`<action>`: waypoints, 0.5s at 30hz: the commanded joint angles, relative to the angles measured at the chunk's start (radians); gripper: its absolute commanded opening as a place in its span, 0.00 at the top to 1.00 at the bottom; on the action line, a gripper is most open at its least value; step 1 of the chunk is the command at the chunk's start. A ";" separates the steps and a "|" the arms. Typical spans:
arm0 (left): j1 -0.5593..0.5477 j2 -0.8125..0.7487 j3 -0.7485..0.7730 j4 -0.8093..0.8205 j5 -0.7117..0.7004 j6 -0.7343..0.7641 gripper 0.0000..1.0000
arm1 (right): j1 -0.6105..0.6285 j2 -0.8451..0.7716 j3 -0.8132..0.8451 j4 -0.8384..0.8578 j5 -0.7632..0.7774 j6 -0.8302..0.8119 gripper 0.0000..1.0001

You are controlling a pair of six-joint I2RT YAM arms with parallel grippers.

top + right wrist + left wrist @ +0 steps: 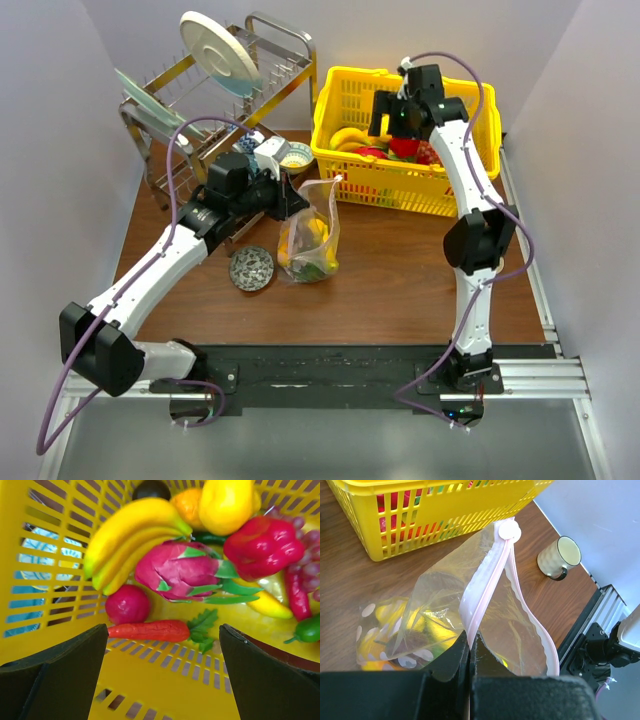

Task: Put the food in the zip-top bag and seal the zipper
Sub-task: Pick up the fake fruit from the bin.

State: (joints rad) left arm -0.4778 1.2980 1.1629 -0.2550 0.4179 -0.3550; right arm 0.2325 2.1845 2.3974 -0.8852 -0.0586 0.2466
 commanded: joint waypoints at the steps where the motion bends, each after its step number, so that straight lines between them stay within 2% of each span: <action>1: 0.008 -0.006 -0.003 0.031 -0.001 0.019 1.00 | -0.012 0.015 -0.023 0.022 -0.073 0.011 0.04; 8: 0.008 -0.002 -0.002 0.028 -0.001 0.021 1.00 | -0.012 0.148 -0.014 0.025 -0.084 -0.049 0.01; 15: 0.008 0.001 -0.002 0.028 -0.004 0.022 1.00 | -0.012 0.219 -0.026 0.123 -0.061 -0.151 0.01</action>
State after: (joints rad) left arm -0.4778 1.2980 1.1629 -0.2554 0.4160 -0.3542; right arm 0.2203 2.3993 2.3638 -0.8474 -0.1249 0.1818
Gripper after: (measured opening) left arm 0.021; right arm 0.986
